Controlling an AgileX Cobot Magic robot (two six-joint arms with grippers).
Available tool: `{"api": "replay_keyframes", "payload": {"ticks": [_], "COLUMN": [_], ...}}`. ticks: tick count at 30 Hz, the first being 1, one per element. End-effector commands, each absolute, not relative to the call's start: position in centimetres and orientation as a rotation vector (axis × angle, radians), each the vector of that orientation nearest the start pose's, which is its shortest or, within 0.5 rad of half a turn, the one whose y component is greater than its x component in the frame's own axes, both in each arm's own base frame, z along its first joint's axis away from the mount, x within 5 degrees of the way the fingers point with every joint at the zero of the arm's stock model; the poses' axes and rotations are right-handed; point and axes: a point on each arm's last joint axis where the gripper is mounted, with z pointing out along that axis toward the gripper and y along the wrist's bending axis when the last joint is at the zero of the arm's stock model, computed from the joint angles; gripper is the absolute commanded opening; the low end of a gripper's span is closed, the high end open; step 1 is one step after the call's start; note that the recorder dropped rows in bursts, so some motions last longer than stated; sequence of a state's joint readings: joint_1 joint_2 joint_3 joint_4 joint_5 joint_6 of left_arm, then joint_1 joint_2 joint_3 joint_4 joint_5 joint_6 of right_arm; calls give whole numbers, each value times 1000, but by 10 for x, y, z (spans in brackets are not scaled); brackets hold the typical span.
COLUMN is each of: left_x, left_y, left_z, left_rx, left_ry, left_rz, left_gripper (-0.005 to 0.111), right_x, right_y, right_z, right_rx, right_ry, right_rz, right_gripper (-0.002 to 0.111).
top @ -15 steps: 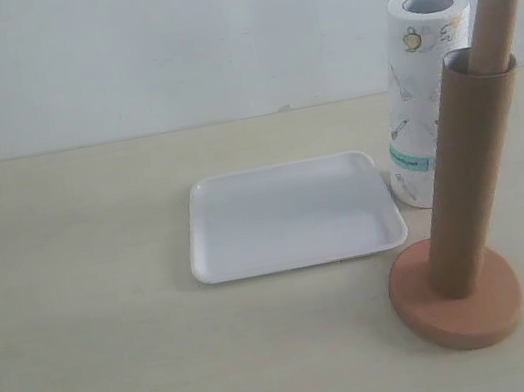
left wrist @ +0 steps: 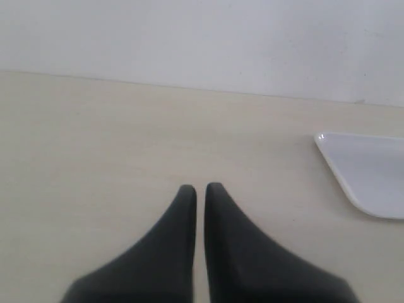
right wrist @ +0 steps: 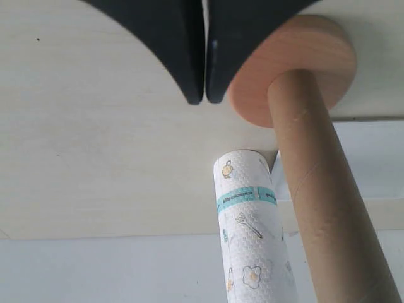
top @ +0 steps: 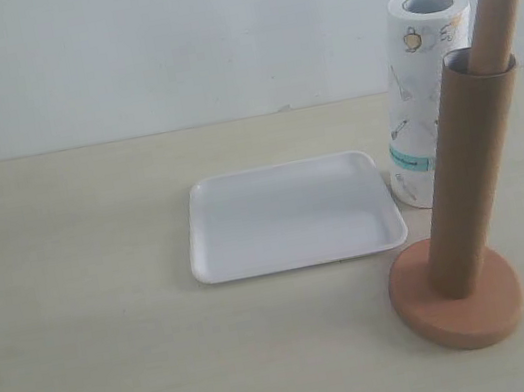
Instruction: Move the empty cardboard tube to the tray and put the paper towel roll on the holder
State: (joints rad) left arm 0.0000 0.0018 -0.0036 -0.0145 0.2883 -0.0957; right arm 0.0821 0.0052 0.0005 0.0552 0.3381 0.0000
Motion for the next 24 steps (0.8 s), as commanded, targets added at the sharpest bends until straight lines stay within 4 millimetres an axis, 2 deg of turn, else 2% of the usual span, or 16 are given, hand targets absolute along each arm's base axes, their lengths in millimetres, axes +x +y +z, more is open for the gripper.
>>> {"api": "replay_keyframes", "payload": {"ticks": [1,13,24], "left_x": [55,55,55], "left_y": [0,0,0], "left_z": [187,187,187], "left_rx": [-100,-100,-100], "left_ry": [1766,1766,1766], "left_rz": [-86,-86,-86], "left_gripper": [4,4,4], "right_x": [54,54,56], "right_y": [6,5,5], "right_z": [184,185,200], "right_rx": [-38,-54,-55], "right_ry": [1813,1794,1629], "right_rz": [108,86,77], "right_gripper": [1,1,1]}}
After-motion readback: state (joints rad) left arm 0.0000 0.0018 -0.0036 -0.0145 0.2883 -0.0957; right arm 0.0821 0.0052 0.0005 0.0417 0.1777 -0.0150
